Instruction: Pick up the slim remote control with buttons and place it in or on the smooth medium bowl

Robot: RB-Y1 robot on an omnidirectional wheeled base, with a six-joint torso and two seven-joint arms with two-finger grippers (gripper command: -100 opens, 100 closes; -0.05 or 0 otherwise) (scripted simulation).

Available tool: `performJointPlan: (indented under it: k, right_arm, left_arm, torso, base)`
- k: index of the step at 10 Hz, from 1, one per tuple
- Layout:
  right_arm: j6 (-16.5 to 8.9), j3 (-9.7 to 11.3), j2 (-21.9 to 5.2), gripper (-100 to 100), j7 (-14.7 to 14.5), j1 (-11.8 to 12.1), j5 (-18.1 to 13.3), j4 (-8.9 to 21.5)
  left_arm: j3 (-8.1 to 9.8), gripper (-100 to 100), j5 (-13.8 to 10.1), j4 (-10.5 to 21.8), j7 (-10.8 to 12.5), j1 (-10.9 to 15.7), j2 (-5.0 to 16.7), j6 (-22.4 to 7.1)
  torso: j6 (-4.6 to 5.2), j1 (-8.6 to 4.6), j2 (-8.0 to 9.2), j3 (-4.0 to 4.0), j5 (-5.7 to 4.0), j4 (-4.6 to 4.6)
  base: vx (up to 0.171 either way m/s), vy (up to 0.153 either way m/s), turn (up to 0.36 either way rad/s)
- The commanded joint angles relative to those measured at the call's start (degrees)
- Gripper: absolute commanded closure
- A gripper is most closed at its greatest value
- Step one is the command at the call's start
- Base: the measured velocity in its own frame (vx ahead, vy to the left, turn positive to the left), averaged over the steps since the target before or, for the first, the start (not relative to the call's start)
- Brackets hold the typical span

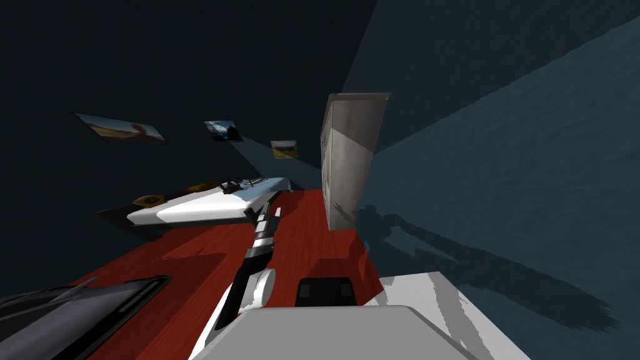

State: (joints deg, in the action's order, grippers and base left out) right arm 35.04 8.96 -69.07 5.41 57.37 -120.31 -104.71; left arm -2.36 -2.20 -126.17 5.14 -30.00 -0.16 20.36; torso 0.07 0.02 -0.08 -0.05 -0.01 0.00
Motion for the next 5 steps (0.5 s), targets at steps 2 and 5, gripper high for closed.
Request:
performJointPlan:
  k: [2, 5]
  right_arm:
    - [-0.46, 0.94, 1.34, -100, -0.84, -1.03, 0.11, 1.89]
    - [-1.41, 2.83, 4.01, -100, -2.52, -3.09, 0.31, 5.68]
  left_arm:
    - [0.0, 0, 0.0, 0.0, 0.0, 0.0, 0.0, 0.0]
    - [0.0, 0, 0.0, 0.0, 0.0, 0.01, 0.0, 0.0]
  torso:
    - [0.0, 0.03, 0.03, 0.02, 0.01, 0.01]
    - [0.0, 0.05, 0.12, 0.07, 0.01, 0.03]
  base:
    - [-0.003, 0.002, 0.052]
    - [-0.016, 0.006, 0.085]
